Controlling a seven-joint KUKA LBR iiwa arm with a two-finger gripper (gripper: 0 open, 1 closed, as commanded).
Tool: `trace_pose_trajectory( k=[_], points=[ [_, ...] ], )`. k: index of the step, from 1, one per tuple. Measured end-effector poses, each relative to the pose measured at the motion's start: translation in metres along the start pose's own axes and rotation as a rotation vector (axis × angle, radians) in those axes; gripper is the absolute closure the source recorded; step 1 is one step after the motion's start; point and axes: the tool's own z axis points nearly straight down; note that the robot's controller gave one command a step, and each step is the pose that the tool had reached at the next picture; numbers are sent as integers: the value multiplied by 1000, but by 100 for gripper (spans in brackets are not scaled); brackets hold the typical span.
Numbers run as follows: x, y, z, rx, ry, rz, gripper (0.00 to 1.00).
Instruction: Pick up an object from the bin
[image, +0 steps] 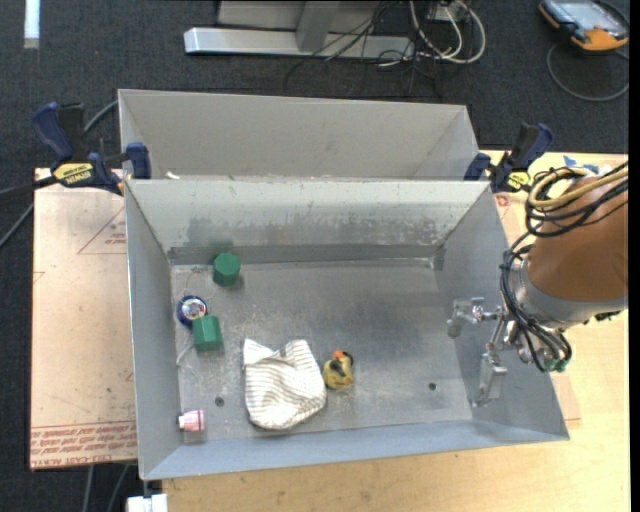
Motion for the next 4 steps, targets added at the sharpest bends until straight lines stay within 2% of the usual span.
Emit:
trace_pose_trajectory(
  k=[1,2,3,4],
  points=[
    [-2,1,-4,1,-7,-5,0],
    [10,22,81,-2,-3,-2,0],
    [0,58,78,1,-13,-160,0],
    [-3,79,78,-2,-6,-81,0]
  ],
)
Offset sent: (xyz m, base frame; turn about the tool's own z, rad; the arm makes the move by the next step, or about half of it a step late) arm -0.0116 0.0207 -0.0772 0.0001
